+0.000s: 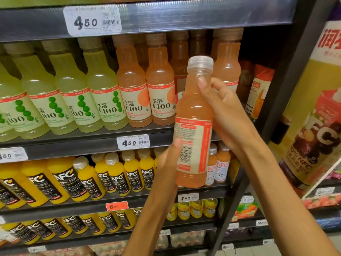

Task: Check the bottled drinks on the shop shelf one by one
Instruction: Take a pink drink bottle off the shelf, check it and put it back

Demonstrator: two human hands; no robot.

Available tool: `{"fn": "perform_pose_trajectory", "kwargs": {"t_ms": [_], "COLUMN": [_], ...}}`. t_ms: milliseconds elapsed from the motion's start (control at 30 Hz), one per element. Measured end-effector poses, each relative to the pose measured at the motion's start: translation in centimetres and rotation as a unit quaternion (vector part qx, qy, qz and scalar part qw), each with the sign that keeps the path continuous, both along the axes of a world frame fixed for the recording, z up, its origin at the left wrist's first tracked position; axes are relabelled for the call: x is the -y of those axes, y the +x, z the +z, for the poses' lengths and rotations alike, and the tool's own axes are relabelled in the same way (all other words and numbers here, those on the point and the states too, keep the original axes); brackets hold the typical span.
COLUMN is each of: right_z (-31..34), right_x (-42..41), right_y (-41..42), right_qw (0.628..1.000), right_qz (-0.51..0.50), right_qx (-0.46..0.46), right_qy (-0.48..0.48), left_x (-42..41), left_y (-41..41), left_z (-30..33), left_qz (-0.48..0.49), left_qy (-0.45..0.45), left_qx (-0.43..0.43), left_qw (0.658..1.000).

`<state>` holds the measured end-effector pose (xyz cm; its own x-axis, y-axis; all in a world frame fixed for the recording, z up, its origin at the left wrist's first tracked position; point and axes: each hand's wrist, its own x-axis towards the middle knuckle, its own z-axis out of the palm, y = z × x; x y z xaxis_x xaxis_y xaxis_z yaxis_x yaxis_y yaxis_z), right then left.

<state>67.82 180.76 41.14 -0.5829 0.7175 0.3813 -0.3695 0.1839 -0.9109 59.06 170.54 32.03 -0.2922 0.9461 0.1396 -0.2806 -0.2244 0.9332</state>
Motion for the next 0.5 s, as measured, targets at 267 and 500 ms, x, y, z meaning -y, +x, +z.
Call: {"fn": "perform_pose_trajectory", "kwargs": {"t_ms": [267, 500], "right_z": [-0.2, 0.6], "right_x": [-0.7, -1.7], "right_y": [-0.4, -0.9], "right_qw": [0.978, 0.999], "right_qz": [0.167, -0.050], "right_qx": [-0.090, -0.007], "right_qy": [-0.084, -0.007], "left_x": [-0.5, -2.0], "left_y": [0.2, -0.2], "left_z": [-0.1, 0.0], "left_qz": [-0.121, 0.082], "left_qy": [0.007, 0.020], "left_qx": [0.078, -0.144], "left_qw": [0.990, 0.986]}}
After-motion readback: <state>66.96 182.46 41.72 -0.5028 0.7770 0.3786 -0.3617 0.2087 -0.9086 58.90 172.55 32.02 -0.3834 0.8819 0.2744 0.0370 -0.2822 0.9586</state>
